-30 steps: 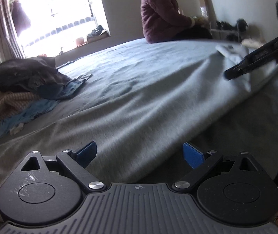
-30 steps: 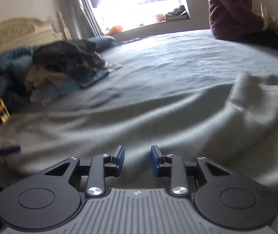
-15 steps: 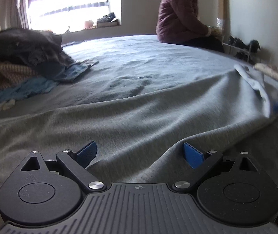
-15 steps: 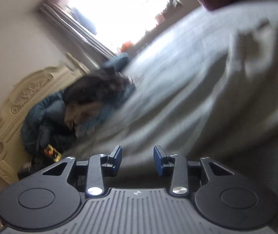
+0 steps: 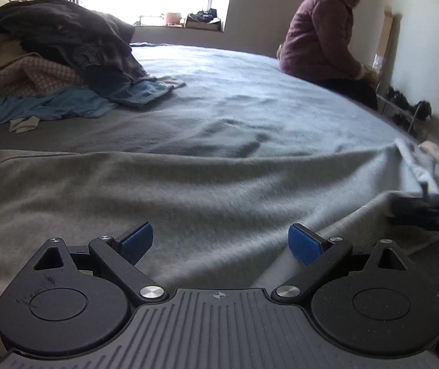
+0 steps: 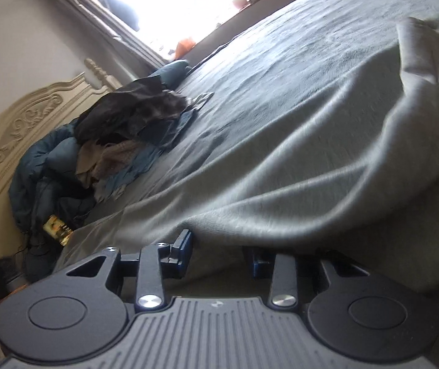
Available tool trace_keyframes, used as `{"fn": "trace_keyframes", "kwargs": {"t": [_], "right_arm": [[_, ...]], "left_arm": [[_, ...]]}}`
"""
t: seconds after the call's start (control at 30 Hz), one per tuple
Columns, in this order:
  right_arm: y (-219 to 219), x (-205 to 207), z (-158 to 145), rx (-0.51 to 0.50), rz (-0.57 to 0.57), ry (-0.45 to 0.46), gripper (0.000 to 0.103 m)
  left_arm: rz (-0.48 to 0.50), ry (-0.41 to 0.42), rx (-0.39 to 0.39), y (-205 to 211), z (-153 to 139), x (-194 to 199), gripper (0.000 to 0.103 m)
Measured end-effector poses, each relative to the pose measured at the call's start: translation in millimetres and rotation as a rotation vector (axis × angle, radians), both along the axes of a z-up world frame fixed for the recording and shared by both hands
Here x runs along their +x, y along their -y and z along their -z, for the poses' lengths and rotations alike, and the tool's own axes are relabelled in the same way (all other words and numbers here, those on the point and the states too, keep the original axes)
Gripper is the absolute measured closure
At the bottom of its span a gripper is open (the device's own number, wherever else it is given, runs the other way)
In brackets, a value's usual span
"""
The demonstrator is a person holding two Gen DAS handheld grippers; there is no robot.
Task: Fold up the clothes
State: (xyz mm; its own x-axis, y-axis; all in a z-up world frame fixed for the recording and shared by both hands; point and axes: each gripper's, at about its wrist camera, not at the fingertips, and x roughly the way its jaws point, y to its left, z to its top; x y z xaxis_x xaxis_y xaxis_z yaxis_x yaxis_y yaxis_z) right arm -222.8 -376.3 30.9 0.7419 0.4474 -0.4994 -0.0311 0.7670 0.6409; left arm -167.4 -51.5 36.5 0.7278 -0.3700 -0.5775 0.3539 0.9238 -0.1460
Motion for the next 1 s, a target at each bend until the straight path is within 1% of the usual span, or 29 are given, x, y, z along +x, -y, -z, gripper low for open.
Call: {"fn": "trace_keyframes", "kwargs": {"t": [0.07,0.17,0.23,0.37,0.43,0.5,0.57,0.6,0.7,0.73,0.77,0.8,0.83,0.9,0.93,1.0], "right_arm": [[-2,5,1,0.006,0.007,0.005,0.064],[-17,-3,-3,-0.055,-0.028,0.038,0.064],[-29,-14,-2,-0.095,-0.065,0.044,0.064],[-61,-32,-3,-0.232,-0.150,0.041,0.064],[-79,-27,-4,-0.310,-0.159,0.042,0.064],[-92,-19,-5,-0.357,-0.161,0.048,0.064],[-106,-15,-3,-0.427,-0.168,0.039,0.067],[-112,-21,-2,-0.468,-0.175,0.042,0.068],[-119,-53,4,-0.539,-0.215,0.061,0.070],[-116,-61,3,-0.545,-0.208,0.064,0.071],[-109,-66,-1,-0.543,-0.181,0.077,0.074],[-103,-71,-5,-0.540,-0.153,0.089,0.080],[-97,-76,-9,-0.537,-0.126,0.102,0.082],[-85,-84,-17,-0.540,-0.074,0.131,0.079],[-80,-84,-22,-0.558,-0.058,0.155,0.079],[-73,-80,-25,-0.564,-0.038,0.173,0.079]], "left_arm": [[0.017,0.004,-0.006,-10,-4,-10,0.007],[0.009,-0.024,0.007,-25,-1,-19,0.007],[0.007,-0.032,0.011,-32,3,-24,0.007],[-0.013,-0.019,0.021,-43,7,-30,0.007],[-0.026,-0.019,0.006,-48,7,-28,0.007],[-0.038,-0.020,-0.017,-51,5,-26,0.007],[-0.048,-0.013,-0.031,-53,3,-27,0.007],[-0.052,-0.007,-0.034,-54,2,-28,0.007],[-0.056,0.001,-0.044,-57,3,-31,0.007],[-0.058,-0.001,-0.048,-57,4,-30,0.007],[-0.061,-0.004,-0.053,-58,4,-30,0.007],[-0.063,-0.005,-0.060,-59,4,-29,0.007],[-0.066,-0.008,-0.066,-59,5,-27,0.007],[-0.076,-0.019,-0.077,-59,5,-25,0.007],[-0.081,-0.023,-0.076,-58,4,-24,0.007],[-0.086,-0.022,-0.068,-56,2,-26,0.007]]}}
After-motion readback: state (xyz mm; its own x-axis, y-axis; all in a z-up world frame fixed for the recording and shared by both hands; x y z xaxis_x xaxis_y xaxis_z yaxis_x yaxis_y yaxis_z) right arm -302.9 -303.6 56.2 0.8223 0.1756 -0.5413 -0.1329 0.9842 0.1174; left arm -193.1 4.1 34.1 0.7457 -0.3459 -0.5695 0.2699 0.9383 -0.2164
